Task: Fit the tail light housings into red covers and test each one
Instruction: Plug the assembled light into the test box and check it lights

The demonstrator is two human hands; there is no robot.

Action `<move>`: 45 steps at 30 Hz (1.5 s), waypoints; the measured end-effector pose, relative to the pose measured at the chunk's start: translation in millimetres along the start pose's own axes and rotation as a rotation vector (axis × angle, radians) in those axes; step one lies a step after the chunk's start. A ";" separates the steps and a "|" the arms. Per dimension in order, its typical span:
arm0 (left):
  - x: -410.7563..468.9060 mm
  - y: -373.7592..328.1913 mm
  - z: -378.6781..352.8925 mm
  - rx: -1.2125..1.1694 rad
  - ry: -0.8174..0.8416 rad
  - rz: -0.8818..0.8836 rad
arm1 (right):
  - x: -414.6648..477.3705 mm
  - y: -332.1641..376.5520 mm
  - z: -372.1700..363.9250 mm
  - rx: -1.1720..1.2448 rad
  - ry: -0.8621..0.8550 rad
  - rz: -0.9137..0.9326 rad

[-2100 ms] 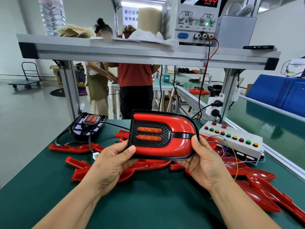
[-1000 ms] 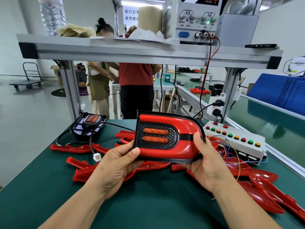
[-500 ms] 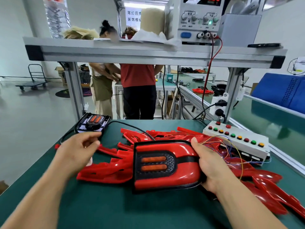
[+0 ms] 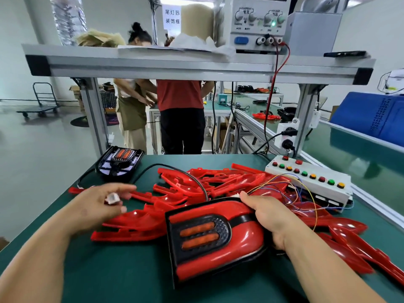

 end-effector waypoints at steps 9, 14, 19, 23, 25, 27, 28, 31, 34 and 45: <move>8.4 -22.3 -22.0 -0.682 -0.493 -0.130 | -5.9 7.2 -4.3 -0.483 -0.059 0.282; -6.8 -52.0 -48.3 -0.816 -0.458 -0.167 | -8.9 8.7 -2.8 -0.701 0.008 0.426; -23.5 -81.4 -83.5 -0.539 -0.288 -0.380 | -10.4 10.2 -5.0 -0.757 0.093 0.504; -25.0 -84.1 -97.2 -0.387 -0.155 -0.410 | -10.1 11.1 -4.5 -0.794 0.119 0.530; -23.4 -81.9 -98.2 -0.341 -0.175 -0.417 | -10.8 11.7 -4.7 -0.761 0.119 0.538; -19.9 -81.8 -98.6 -0.316 -0.229 -0.436 | -10.2 11.0 -6.2 -0.693 0.087 0.557; -17.8 -82.3 -99.2 -0.307 -0.259 -0.446 | -9.4 10.5 -7.5 -0.668 0.050 0.577; -11.7 -82.0 -98.7 -0.313 -0.345 -0.434 | -6.3 9.4 -9.6 -0.639 -0.088 0.626; -9.6 -81.2 -96.7 -0.288 -0.393 -0.451 | -0.3 6.5 -8.0 -0.614 -0.123 0.621; -12.1 -86.2 -89.3 -0.252 -0.368 -0.449 | 17.9 12.9 12.5 -0.824 -0.254 0.780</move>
Point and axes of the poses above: each hand's wrist, its own x-axis towards the middle knuckle, its own z-axis out of the back of the hand, y = z × x, the point moved 3 cm from there along x, towards the middle knuckle, and after that the axes turned 10 degrees about -y, right-handed, at the moved point
